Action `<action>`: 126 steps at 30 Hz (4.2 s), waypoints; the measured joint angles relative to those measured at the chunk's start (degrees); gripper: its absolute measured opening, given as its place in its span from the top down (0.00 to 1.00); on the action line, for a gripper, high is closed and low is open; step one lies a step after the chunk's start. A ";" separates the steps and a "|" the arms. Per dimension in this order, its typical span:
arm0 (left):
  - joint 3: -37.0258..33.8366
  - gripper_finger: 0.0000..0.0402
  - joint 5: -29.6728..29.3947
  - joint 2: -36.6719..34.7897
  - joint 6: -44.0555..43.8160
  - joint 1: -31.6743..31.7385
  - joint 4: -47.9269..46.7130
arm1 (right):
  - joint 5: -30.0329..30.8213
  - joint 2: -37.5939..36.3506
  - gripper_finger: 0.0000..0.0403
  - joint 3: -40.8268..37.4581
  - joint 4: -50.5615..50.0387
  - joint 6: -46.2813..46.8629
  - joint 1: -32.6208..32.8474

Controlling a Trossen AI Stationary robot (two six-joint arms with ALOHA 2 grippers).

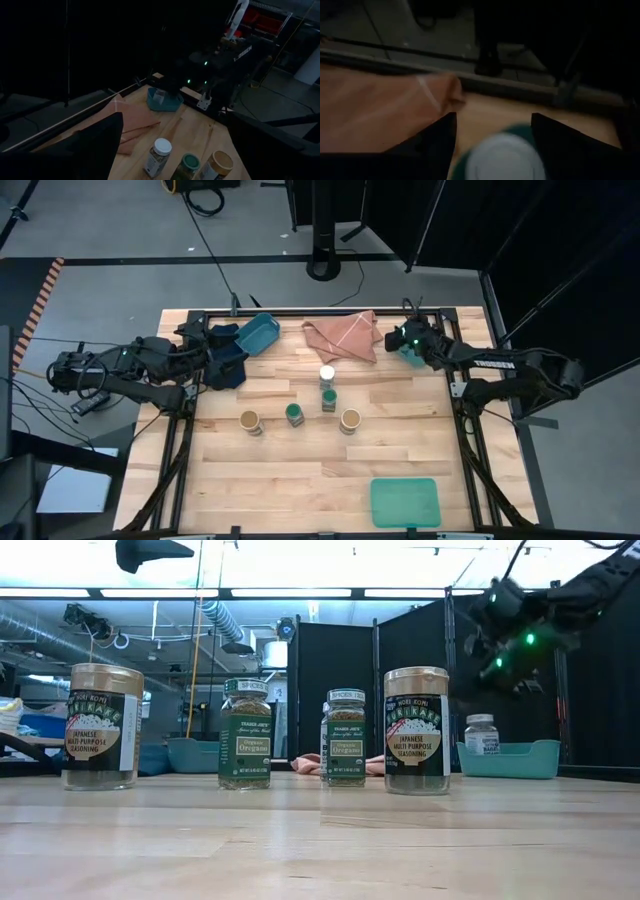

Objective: Sort spices by type
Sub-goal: Put the right white seasoning bottle into the green bin, then put the white seasoning bottle into the green bin

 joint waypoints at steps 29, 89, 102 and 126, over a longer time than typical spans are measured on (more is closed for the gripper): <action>0.00 0.10 0.02 0.00 0.58 0.01 -0.31 | -35.10 15.60 0.18 20.01 13.48 -25.51 14.13; 0.02 0.10 0.66 0.01 0.45 0.02 -3.28 | -32.37 38.15 0.50 27.15 6.36 -26.29 21.00; 0.02 0.10 0.66 0.01 0.50 0.02 -3.28 | -32.27 37.64 0.50 27.01 7.15 -22.15 21.03; 0.02 0.10 0.21 0.01 0.61 0.01 -3.30 | -25.64 21.99 0.50 27.01 7.68 -17.56 17.68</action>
